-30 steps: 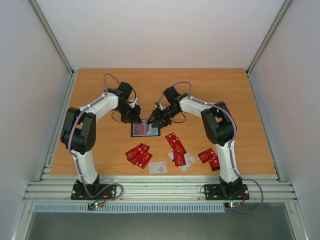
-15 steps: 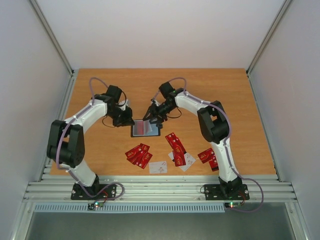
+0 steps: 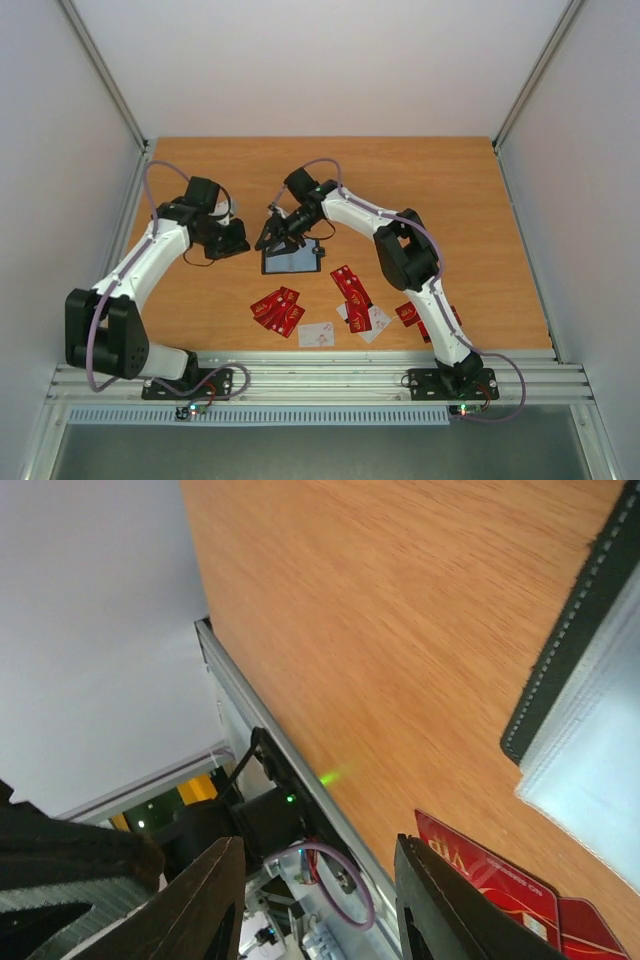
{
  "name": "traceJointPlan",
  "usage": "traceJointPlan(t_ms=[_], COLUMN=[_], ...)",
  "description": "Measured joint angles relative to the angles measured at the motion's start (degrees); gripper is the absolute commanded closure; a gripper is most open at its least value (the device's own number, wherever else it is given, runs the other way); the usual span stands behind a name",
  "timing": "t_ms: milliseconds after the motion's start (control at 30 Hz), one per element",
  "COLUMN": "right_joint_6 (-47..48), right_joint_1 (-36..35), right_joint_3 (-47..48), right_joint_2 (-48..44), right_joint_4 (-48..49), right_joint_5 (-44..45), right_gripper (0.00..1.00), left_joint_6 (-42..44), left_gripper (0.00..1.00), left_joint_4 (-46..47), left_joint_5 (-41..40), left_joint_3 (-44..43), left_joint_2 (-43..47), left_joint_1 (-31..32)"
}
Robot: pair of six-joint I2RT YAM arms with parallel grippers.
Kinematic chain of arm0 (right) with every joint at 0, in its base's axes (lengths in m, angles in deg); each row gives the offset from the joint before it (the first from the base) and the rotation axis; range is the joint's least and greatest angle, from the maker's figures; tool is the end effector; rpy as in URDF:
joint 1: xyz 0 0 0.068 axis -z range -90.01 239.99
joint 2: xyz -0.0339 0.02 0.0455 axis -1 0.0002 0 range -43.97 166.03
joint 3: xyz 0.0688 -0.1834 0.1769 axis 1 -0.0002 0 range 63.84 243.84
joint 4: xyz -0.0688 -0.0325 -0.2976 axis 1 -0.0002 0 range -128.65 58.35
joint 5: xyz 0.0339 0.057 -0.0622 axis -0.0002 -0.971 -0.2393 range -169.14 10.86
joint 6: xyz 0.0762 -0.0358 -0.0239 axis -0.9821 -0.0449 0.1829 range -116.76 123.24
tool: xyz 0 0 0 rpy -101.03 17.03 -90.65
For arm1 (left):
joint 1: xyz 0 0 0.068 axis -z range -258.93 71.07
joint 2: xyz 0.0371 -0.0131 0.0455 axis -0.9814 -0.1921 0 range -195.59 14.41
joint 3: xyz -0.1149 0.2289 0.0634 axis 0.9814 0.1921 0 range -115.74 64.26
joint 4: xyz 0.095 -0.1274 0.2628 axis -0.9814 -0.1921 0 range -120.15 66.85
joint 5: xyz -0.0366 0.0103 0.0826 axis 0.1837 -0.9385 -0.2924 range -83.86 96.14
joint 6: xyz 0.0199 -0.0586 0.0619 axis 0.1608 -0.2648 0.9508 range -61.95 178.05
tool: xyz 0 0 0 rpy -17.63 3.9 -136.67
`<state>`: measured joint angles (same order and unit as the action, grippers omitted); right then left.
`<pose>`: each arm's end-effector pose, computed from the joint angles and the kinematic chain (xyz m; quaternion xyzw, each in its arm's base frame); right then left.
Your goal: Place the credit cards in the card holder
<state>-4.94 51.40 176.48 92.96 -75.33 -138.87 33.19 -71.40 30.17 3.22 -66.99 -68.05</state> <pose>0.3808 0.3896 0.1167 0.3150 -0.7965 -0.5144 0.0419 0.3186 -0.0935 0.1847 -0.0787 0.9586 -0.2504 0.1099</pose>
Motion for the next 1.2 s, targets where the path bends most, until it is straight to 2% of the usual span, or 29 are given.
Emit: traceJointPlan(t_ms=[100, 233, 267, 400, 500, 633, 900, 1067, 1200], right_joint_6=[-1.0, -0.9, -0.7, 1.4, 3.2, 3.6, -2.6, -12.5, -19.2], right_joint_1=[-0.2, -0.2, -0.1, 0.0, 0.0, 0.3, 0.7, 0.2, -1.0], right_joint_3=[0.9, 3.0, 3.7, 4.1, 2.8, -5.1, -32.7, -52.1, -59.5], right_joint_2=[-0.1, -0.9, -1.4, -6.2, -12.1, -23.1, -43.6, -57.1, -64.8], right_joint_4=[0.9, 0.2, -0.2, -3.4, -5.0, -5.6, -5.2, -3.2, -2.6], right_joint_5=[-0.2, 0.7, 1.4, 5.5, 10.1, 16.5, 26.6, 29.6, 31.1], right_gripper=[0.58, 0.57, 0.57, 0.55, 0.53, 0.52, 0.49, 0.44, 0.39], left_joint_6=[0.0, 0.2, 0.5, 1.6, 3.0, 4.1, 4.8, 4.5, 3.8], left_gripper=[0.95, 0.86, 0.82, 0.54, 0.44, 0.43, 0.5, 0.52, 0.53], left_joint_4=[-1.8, -3.7, -4.1, -5.4, -6.6, -8.4, -11.4, -11.7, -11.0], left_joint_5=[-1.2, -2.7, -3.0, -4.0, -4.1, -2.3, 5.1, 8.2, 9.2], left_joint_3=[-0.5, -1.9, -2.5, -4.5, -5.7, -5.3, 4.2, 9.6, 10.6], left_joint_2=[2.5, 4.8, 5.4, 7.5, 9.1, 12.0, 20.1, 21.9, 19.5], left_joint_1=[0.0, 0.0, 0.0, 0.0, 0.0, 0.0, 0.9, 5.5, 11.0])
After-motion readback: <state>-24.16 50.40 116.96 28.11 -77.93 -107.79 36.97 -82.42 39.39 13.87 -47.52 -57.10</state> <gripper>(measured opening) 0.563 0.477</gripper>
